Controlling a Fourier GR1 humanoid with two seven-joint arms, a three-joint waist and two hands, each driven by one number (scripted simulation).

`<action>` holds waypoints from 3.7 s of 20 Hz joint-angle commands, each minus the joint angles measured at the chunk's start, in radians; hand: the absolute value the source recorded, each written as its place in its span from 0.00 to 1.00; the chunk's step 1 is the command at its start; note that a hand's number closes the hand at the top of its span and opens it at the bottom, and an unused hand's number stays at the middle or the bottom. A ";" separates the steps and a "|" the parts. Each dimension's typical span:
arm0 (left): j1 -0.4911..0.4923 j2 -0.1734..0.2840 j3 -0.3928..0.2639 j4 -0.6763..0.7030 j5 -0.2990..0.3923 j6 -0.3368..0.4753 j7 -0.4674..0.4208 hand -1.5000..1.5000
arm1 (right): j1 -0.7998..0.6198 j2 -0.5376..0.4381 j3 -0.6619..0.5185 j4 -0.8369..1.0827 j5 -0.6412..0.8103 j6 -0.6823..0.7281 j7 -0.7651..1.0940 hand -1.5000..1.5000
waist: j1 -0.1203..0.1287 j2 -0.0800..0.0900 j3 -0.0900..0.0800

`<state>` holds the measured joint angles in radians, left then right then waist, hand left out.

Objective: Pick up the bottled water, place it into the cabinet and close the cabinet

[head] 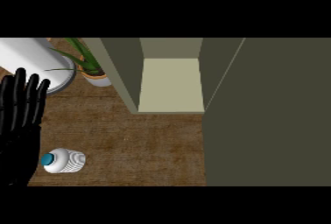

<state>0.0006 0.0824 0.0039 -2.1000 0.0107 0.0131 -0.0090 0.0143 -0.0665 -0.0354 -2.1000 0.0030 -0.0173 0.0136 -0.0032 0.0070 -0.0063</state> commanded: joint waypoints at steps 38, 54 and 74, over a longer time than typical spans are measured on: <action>0.290 0.184 0.465 0.291 0.417 -0.734 -0.009 0.00 | 0.707 0.004 0.294 -0.513 -0.099 0.187 0.095 0.00 | -0.012 -0.010 0.006; 0.090 0.146 0.419 0.879 -0.003 -0.704 -0.442 0.00 | 0.936 -0.033 0.306 -0.575 -0.113 0.271 -0.065 0.00 | -0.019 -0.008 0.004; -0.121 0.180 0.281 1.504 -0.134 -0.692 -0.849 0.00 | 0.987 -0.046 0.332 -0.471 -0.085 0.309 -0.200 0.00 | -0.032 -0.006 0.001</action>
<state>-0.0861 0.2699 0.3009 -0.6840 -0.1233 -0.5693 -0.7184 0.9589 -0.1072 0.2725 -2.4859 -0.0689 0.2846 -0.2011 -0.0303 0.0016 -0.0041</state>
